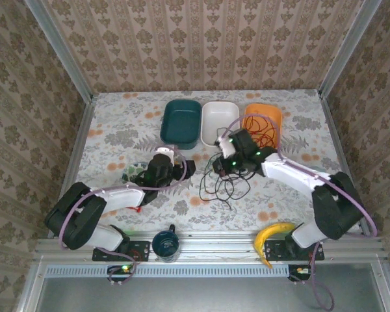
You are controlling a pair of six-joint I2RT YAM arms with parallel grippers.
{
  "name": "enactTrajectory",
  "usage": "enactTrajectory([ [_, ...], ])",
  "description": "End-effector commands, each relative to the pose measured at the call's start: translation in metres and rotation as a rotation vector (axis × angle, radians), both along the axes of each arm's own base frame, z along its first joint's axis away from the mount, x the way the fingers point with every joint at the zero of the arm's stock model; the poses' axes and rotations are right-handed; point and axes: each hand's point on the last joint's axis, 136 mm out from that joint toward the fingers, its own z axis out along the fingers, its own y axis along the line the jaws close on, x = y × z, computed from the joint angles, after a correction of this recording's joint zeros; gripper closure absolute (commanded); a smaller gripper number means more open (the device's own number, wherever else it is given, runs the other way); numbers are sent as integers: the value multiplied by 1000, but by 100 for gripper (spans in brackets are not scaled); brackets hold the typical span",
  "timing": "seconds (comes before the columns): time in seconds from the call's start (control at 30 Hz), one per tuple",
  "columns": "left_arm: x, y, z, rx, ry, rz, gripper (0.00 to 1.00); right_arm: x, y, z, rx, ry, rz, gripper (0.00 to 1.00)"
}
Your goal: Untangle the cables
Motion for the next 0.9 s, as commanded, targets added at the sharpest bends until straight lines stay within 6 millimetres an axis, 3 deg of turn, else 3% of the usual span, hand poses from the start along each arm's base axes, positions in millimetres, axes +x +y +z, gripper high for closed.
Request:
enactTrajectory([
  [0.0,-6,-30,39,-151,-88,-162,19,3,3,23,204,45,-23,97],
  [0.2,-16,-50,53,-228,-100,-287,22,10,-7,32,326,71,-70,98],
  [0.4,-17,-58,52,-238,-86,-316,26,12,-10,40,432,115,-85,98],
  [0.6,-6,-62,49,-223,-97,-294,30,5,-12,38,458,161,-69,98],
  [0.87,12,-89,53,-246,-114,-347,32,3,-16,36,469,185,-69,98],
])
